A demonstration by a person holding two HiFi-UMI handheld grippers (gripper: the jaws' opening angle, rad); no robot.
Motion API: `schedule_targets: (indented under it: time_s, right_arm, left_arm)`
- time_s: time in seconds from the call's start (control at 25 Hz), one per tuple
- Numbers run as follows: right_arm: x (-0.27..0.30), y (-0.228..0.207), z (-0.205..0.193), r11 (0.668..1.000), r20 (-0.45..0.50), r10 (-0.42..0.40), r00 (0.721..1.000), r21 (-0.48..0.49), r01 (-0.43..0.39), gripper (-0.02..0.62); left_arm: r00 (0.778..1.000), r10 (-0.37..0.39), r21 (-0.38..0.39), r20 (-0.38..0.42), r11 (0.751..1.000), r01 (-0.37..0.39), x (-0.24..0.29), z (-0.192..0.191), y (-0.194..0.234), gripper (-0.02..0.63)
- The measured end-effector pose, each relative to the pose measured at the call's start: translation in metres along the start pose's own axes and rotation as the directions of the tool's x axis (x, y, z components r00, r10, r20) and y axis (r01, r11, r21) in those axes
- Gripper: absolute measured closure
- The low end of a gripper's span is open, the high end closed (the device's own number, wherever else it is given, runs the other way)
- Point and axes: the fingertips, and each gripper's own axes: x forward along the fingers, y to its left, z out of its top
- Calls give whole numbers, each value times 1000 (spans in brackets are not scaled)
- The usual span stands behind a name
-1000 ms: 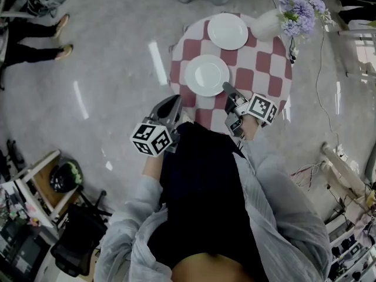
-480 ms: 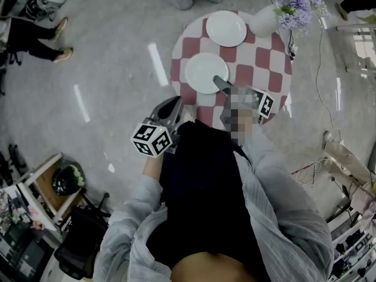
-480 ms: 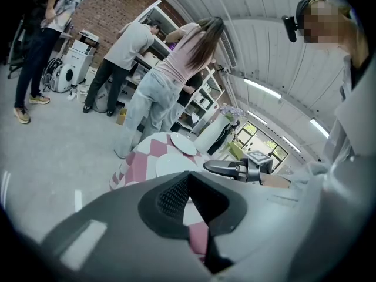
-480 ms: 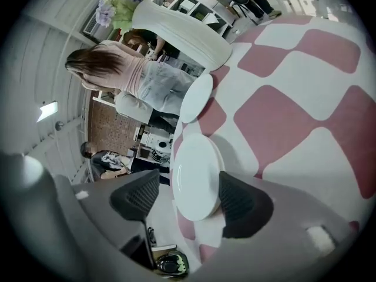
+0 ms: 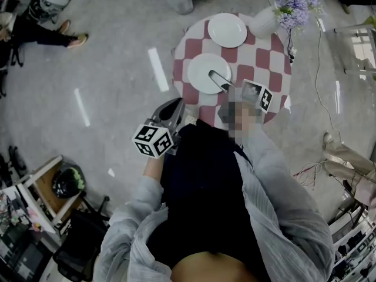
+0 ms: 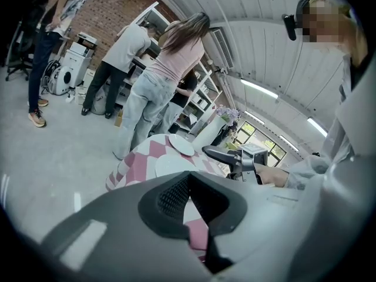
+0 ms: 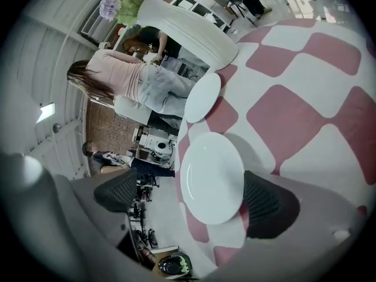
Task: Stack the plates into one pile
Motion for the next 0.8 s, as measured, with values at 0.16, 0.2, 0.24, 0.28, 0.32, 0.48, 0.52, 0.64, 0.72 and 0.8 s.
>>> schedule_targets:
  time_s: [0.16,0.2,0.24,0.28,0.32,0.48,0.52,0.64,0.72,0.8]
  right_arm:
    - [8,0,0,998,2,-58,998,-10,58,3]
    - [10,-1,-2,997,-7,-75,997,-16,75,3]
    - [13,-1,-5,996,-18,-90,996,-26,89,2]
    - [15,-2,-7,994,-27,-105,994,-39,104,2]
    - [16,-2,-9,992,-31,-120,992,-52,118,2]
    - [17,-4,-14,988,-44,-144,989,-59,142,2]
    - [16,-4,-14,988,-43,-145,989,-58,142,2]
    - [8,-4,-12,986,-30,-150,988,-78,147,2]
    - [2,-3,-8,988,-17,-136,991,-77,134,3]
    - [-5,-2,-1,993,9,-108,994,-56,108,3]
  left_arm:
    - [1000,-10,7,-1,1000,10,-1,-1,-2,595]
    - [1000,-11,9,-2,1000,11,-2,-1,-3,595]
    - [1000,-13,11,-2,1000,13,-3,-2,-4,595]
    - [1000,-14,13,-2,1000,14,-3,-2,-4,595]
    - [1000,-15,15,0,1000,15,-4,-2,-5,595]
    - [1000,-17,19,9,1000,17,-7,-1,-6,595]
    - [1000,-17,19,11,1000,17,-7,-1,-6,595]
    - [1000,-17,20,17,1000,17,-9,0,-7,595]
    - [1000,-20,20,20,1000,19,-8,0,-7,595]
    - [999,-25,23,20,999,24,-6,0,-9,595]
